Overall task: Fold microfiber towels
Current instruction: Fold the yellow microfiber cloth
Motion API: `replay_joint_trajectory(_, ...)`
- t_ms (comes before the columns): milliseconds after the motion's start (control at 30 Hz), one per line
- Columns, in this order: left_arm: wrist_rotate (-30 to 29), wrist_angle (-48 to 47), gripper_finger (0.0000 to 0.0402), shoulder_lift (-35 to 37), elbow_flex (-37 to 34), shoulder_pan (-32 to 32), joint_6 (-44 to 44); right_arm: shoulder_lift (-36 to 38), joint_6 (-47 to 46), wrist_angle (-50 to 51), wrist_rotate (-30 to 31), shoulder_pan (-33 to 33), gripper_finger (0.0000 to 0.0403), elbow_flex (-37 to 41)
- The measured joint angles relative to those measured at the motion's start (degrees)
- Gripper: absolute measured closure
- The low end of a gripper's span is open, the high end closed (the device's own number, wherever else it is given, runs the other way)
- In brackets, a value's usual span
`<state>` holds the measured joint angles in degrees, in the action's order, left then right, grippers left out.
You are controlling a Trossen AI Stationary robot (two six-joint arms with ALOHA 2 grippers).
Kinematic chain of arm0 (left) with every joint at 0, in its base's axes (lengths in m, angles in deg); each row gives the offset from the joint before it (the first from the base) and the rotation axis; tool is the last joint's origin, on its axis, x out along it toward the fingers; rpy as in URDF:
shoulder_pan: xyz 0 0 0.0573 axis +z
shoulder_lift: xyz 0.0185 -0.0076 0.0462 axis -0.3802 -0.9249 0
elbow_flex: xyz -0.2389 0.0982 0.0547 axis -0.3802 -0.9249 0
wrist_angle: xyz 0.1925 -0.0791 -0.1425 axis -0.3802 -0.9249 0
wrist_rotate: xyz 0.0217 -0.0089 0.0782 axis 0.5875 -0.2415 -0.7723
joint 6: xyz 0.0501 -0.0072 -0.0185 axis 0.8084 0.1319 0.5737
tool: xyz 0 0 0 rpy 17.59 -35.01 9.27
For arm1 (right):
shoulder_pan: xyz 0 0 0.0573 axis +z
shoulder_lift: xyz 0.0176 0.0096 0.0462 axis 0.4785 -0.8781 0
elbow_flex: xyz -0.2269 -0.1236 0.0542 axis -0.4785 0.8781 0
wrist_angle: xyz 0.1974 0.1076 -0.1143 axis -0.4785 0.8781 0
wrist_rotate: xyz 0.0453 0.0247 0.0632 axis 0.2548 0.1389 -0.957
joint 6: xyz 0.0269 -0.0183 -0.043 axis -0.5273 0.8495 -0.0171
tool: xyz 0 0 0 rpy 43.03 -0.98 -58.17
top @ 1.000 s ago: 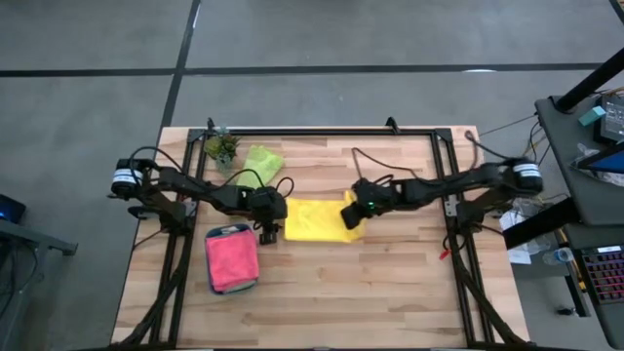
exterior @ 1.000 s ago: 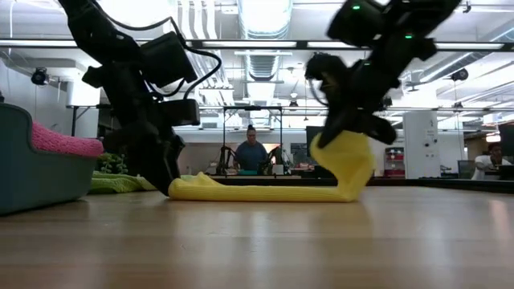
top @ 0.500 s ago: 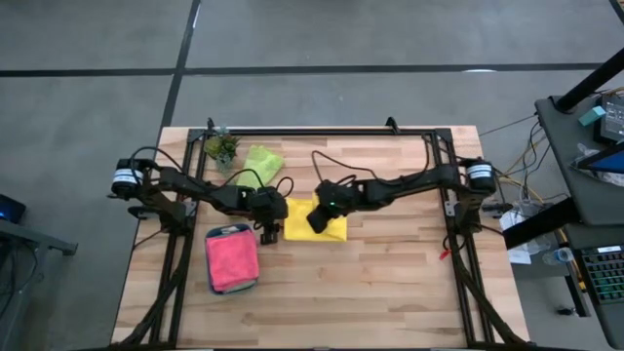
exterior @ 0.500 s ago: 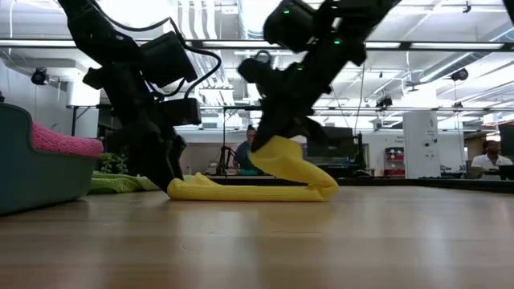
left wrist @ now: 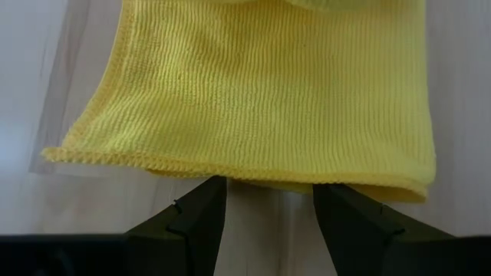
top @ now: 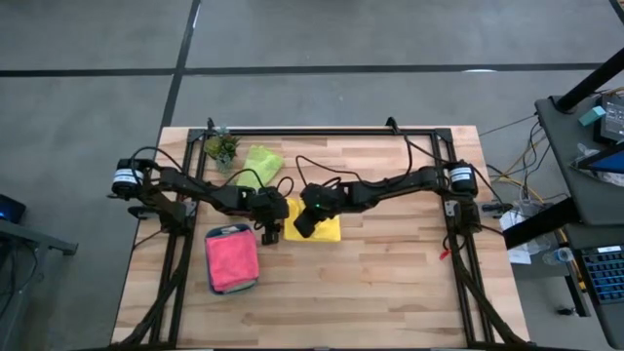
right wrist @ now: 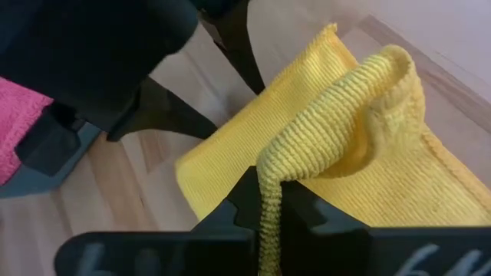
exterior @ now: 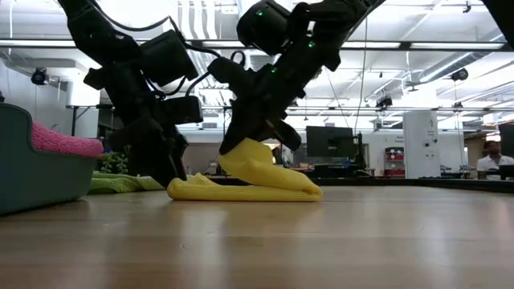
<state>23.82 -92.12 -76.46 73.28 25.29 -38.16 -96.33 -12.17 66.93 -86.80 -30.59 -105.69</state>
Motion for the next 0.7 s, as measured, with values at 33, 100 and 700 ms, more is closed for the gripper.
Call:
replay_joint_trajectory(33,0.00,0.03,0.0221,0.00,0.00,0.00,0.01,0.00,-0.02,-0.44,0.28,0.02,0.0390,0.16)
replay_joint_trajectory(100,0.00,0.33,0.0221,0.00,0.00,0.00,0.00,0.00,-0.06,-1.20,0.36,0.00,0.0390,0.40)
replay_joint_trajectory(700,-0.04,1.05,0.0221,0.02,0.02,0.04,0.00,-4.57,-1.55,-7.32,1.78,0.11,0.0312,0.21)
